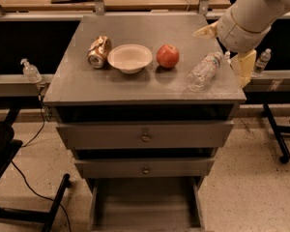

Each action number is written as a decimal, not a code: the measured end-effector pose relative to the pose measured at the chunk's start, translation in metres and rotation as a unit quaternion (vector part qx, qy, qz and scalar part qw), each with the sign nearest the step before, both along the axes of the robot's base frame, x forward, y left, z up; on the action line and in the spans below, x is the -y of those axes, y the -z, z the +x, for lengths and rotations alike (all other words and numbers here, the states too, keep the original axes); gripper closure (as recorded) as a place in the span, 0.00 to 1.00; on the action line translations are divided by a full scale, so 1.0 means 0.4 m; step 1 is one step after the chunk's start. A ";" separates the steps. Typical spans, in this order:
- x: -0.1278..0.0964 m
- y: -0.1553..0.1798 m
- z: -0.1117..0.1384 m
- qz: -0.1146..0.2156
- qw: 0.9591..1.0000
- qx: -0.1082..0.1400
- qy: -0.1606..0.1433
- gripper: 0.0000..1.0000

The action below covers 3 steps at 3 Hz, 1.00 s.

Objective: Place water bottle into bottom drawer

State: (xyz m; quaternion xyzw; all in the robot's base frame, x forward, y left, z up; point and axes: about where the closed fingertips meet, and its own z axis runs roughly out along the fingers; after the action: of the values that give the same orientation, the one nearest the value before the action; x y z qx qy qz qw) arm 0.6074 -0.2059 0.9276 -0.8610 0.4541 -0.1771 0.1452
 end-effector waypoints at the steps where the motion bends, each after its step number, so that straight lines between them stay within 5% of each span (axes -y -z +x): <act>1: -0.014 0.071 0.050 -0.017 0.999 -0.014 -0.041 0.00; 2: -0.015 0.161 0.097 -0.049 0.996 -0.034 -0.061 0.02; 3: -0.020 0.199 0.114 -0.064 0.995 -0.039 -0.069 0.26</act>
Offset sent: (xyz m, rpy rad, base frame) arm 0.0539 0.0023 -0.0891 -0.1488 0.1002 0.1457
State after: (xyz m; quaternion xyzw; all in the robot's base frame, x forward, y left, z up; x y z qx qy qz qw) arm 0.6530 -0.1979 0.8480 -0.9041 0.3865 -0.1617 0.0844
